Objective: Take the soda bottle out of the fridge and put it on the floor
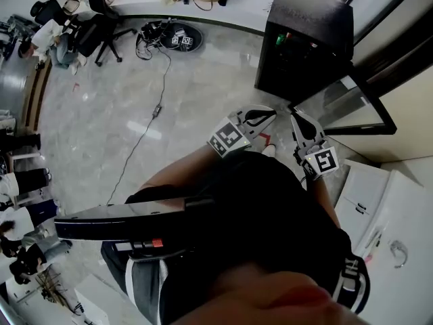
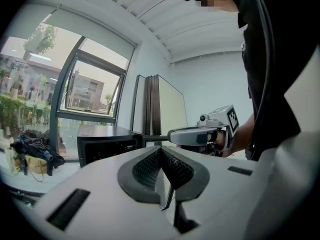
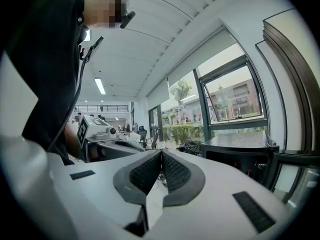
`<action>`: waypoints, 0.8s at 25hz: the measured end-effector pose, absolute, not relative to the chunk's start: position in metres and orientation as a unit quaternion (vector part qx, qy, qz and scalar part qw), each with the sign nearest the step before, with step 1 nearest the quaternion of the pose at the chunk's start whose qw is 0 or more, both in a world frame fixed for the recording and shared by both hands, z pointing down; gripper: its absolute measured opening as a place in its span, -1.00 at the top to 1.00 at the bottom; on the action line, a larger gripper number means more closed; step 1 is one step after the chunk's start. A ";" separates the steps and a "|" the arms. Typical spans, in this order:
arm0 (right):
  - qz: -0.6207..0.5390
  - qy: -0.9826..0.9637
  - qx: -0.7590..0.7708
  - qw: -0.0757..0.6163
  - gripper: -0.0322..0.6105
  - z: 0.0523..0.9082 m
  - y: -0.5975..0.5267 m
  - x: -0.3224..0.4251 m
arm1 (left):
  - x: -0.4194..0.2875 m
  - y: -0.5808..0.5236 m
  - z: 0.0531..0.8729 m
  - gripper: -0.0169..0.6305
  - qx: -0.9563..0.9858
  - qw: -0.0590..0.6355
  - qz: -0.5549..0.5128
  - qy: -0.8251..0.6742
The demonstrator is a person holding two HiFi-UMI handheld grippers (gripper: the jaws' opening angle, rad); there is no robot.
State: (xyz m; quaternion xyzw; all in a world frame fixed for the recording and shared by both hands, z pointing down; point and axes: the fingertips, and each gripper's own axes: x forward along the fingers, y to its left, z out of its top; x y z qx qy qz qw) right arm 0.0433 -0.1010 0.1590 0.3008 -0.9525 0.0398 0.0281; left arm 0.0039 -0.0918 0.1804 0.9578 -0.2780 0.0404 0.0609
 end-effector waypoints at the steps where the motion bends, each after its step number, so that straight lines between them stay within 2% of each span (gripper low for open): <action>1: 0.039 -0.953 0.299 0.026 0.86 0.158 -0.102 0.042 | 0.005 -0.092 0.181 0.94 0.958 0.060 0.042 -0.278; 20: 0.036 -0.958 0.283 0.027 0.86 0.158 -0.107 0.026 | 0.002 -0.110 0.174 0.95 0.955 0.058 0.034 -0.290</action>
